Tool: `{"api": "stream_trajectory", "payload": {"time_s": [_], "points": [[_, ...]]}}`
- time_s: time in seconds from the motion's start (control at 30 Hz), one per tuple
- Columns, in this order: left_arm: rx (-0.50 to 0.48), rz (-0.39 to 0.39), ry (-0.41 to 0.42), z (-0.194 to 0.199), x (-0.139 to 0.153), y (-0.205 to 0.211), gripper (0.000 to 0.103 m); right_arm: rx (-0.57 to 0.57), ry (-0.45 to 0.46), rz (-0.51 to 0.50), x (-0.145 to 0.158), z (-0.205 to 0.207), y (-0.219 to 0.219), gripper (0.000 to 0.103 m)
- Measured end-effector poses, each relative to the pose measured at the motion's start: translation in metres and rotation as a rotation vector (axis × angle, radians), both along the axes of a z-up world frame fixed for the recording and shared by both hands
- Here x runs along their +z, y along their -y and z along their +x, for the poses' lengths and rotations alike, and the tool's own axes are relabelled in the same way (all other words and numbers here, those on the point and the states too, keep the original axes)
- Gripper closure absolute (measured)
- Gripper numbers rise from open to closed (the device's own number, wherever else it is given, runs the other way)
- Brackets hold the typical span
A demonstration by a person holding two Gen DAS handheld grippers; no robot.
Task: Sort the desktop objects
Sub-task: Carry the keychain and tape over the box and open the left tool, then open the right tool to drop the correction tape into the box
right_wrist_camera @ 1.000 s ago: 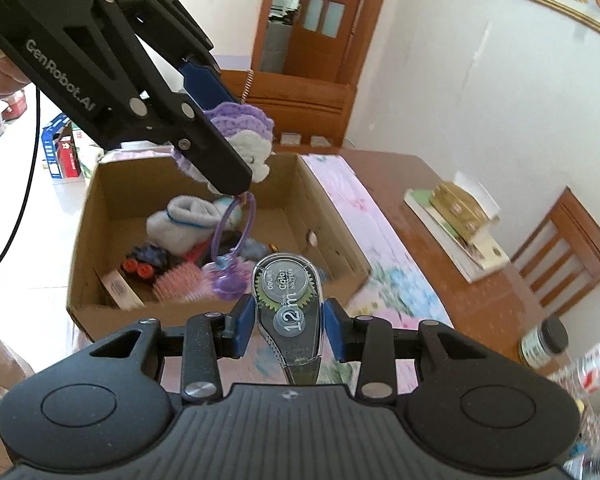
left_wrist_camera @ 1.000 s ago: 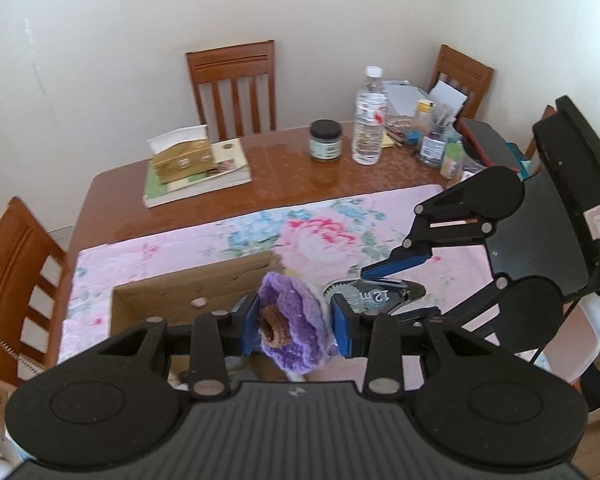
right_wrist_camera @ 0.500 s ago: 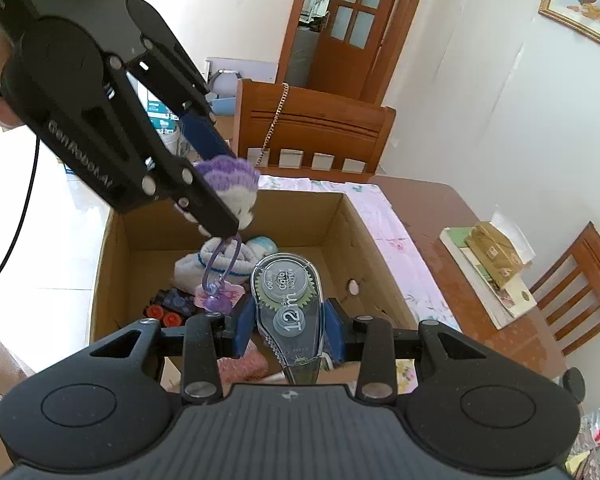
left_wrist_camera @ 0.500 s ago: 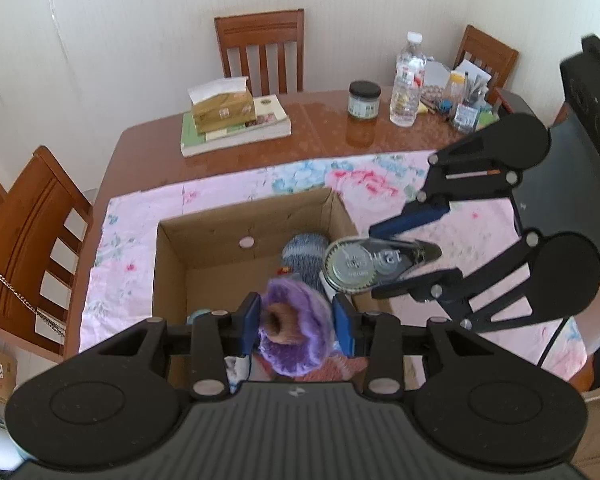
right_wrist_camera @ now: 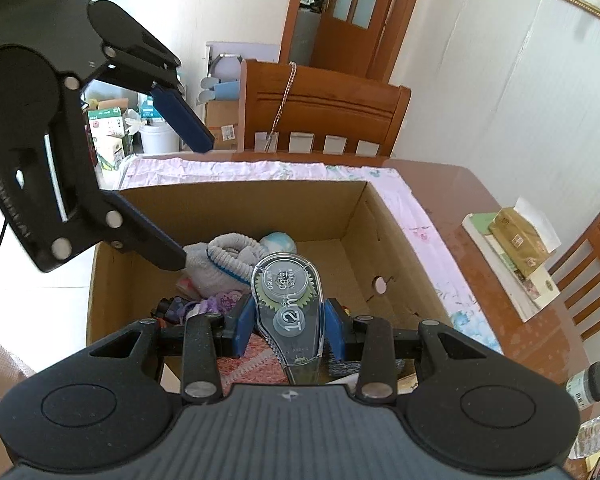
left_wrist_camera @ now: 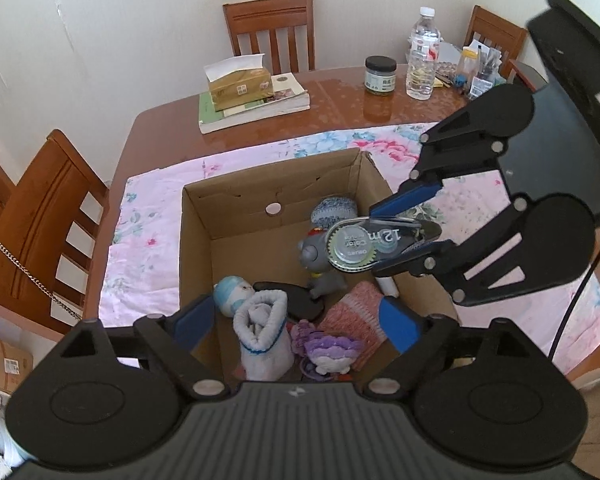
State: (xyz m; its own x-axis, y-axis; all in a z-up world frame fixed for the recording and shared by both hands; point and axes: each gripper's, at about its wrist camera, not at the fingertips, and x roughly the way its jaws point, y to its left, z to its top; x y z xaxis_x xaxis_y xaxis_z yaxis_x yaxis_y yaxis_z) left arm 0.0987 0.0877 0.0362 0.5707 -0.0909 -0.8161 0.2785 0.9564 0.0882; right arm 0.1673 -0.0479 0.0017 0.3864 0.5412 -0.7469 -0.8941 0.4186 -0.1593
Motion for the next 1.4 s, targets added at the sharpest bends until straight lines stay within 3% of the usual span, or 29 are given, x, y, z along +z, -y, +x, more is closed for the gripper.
{"api": "stream_trajectory", "payload": {"time_s": [0.1,0.17,0.23,0.27,0.4,0.57,0.87,1.13,1.4], "points": [[-0.002,0.000,0.013,-0.003,-0.003,-0.002,0.011,-0.007,-0.012,-0.005,-0.006,0.002,-0.005,0.059],[0.001,0.007,0.028,-0.005,-0.004,-0.003,0.009,-0.020,-0.014,-0.005,-0.009,0.004,-0.008,0.044],[0.006,0.006,0.041,-0.007,-0.005,-0.005,0.008,-0.047,0.001,0.002,-0.011,0.005,-0.009,0.016],[0.014,0.001,0.043,-0.007,-0.006,-0.006,0.007,-0.056,0.003,0.010,-0.011,0.004,-0.009,0.013],[0.060,-0.033,0.057,-0.009,-0.010,-0.013,0.005,-0.101,-0.007,-0.011,-0.013,0.004,-0.009,0.010],[0.119,0.019,0.094,-0.009,-0.018,-0.015,0.004,-0.179,-0.037,-0.020,-0.015,0.001,-0.003,0.005],[0.174,0.049,0.106,-0.018,-0.028,-0.007,0.003,-0.423,-0.188,0.023,-0.013,0.009,0.014,0.000],[0.280,-0.064,-0.002,-0.023,-0.032,-0.013,0.003,-0.599,-0.318,0.043,-0.015,0.007,0.022,0.000],[0.343,-0.060,-0.083,-0.032,-0.036,-0.015,0.003,-0.652,-0.349,0.023,-0.017,-0.007,0.020,0.000]]}}
